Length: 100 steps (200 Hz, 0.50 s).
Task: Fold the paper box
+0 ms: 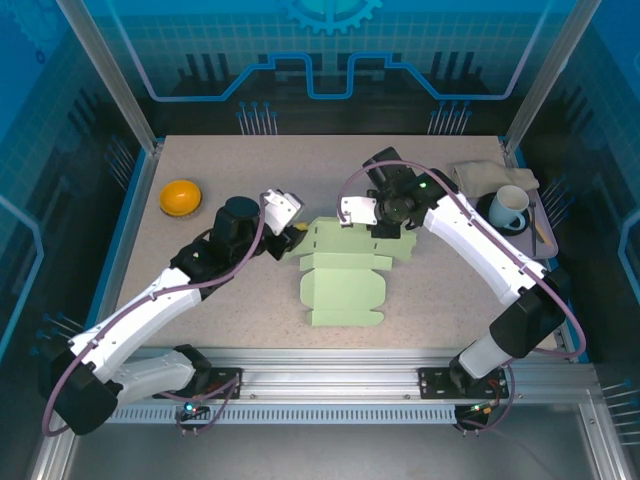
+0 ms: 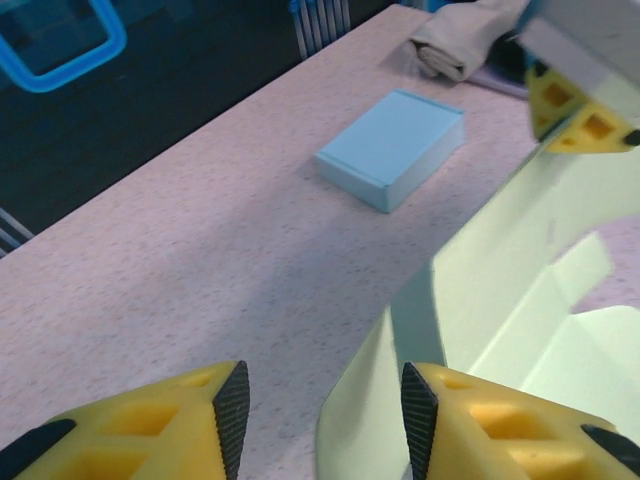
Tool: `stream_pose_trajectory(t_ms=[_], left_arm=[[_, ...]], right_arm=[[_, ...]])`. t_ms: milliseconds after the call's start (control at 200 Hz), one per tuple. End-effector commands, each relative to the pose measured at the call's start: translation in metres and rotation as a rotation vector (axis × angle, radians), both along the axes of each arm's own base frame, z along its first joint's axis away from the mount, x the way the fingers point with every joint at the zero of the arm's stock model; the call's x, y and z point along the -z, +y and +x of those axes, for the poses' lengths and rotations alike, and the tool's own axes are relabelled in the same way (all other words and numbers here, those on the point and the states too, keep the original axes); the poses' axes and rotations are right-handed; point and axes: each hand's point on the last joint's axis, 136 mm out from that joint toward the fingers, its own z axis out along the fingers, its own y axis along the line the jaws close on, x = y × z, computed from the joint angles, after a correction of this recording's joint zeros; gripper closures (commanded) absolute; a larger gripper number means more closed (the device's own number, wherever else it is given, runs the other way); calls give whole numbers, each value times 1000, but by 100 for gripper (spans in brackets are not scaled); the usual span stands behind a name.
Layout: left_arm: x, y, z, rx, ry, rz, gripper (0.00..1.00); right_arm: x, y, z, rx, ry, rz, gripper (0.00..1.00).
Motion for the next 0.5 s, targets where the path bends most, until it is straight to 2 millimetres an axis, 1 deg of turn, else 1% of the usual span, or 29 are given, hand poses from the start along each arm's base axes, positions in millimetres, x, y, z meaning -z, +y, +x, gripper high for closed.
stream_pose_trajectory(t_ms=[0,130,295,450,495], left_arm=[[-25,-24,-14,135,-2,-105,52],[-26,-33,-10,154,16,-123,51],[-25,-45,-7,192,38,-119,50],[-28,-51,-5,214,25,-121,50],[-29,-53,-7,232,19,-127,50]], right_arm=[[-9,11,-11,-47,-5,49,100],[-10,15,-16,-61,14,76,100],[-8,22,-29,-113,39,101,100],[-5,24,-42,-157,61,110,100],[-5,25,-45,-167,64,113,100]])
